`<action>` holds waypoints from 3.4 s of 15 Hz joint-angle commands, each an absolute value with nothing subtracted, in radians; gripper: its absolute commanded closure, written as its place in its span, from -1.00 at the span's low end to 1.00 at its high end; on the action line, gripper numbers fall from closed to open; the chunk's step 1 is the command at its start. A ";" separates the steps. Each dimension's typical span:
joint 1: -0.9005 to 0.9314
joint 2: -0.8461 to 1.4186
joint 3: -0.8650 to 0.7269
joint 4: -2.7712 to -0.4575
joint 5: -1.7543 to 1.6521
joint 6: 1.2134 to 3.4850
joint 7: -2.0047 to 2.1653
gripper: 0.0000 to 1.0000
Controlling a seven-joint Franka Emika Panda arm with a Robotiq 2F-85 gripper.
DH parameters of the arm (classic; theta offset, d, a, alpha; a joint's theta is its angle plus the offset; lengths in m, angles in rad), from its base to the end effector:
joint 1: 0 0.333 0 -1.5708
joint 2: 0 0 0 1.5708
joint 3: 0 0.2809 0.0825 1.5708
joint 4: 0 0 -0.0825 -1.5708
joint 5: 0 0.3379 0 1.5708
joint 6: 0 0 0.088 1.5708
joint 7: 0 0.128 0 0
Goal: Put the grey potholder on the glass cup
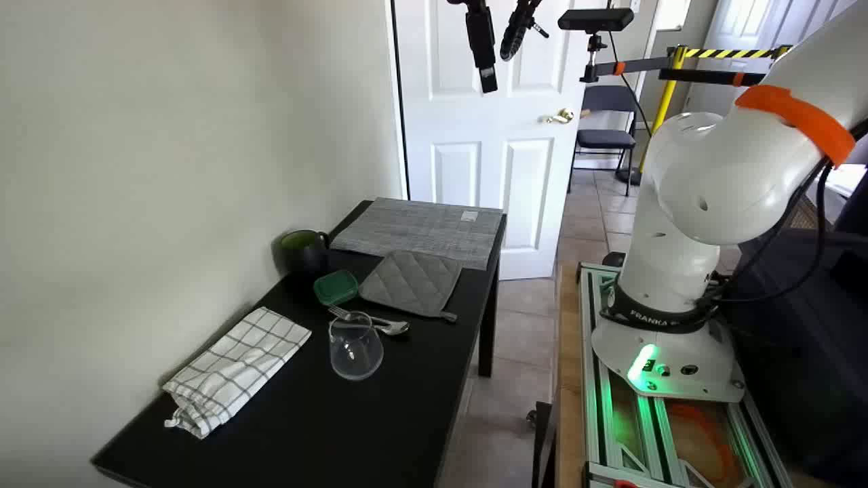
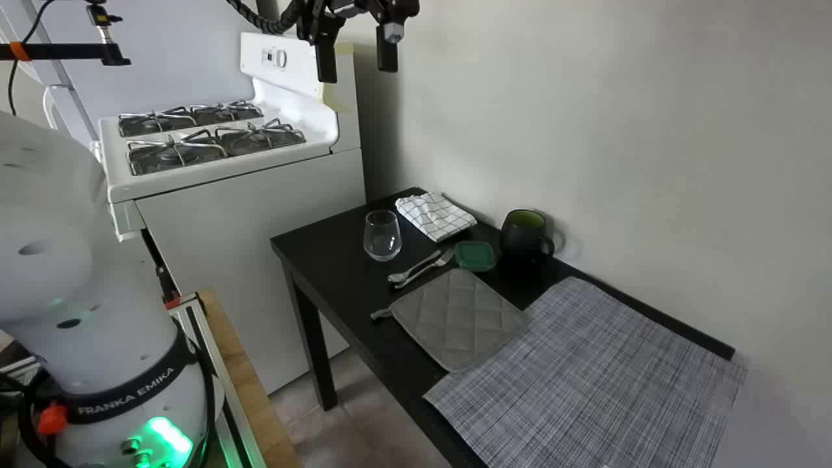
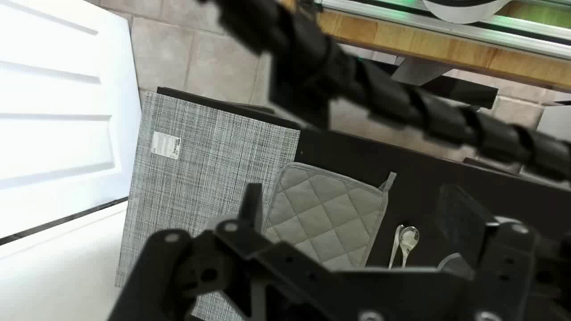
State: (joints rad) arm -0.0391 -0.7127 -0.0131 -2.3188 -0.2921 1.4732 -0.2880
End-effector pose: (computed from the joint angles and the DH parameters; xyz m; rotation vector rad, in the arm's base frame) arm 0.2875 -0.0550 0.5369 2.8539 0.3302 -0.2574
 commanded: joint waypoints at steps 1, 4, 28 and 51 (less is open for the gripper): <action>-0.005 -0.711 -0.036 -2.315 -0.305 1.465 -0.272 -1.00; -0.005 -0.711 -0.036 -2.315 -0.305 1.465 -0.272 -1.00; -0.177 -0.257 -0.144 -2.347 -0.127 2.139 0.229 -1.00; -0.110 0.046 -0.135 -2.374 0.203 2.454 -0.053 -1.00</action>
State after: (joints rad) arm -0.1111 -0.0108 -0.1475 -2.3702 0.1492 2.4189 -0.0054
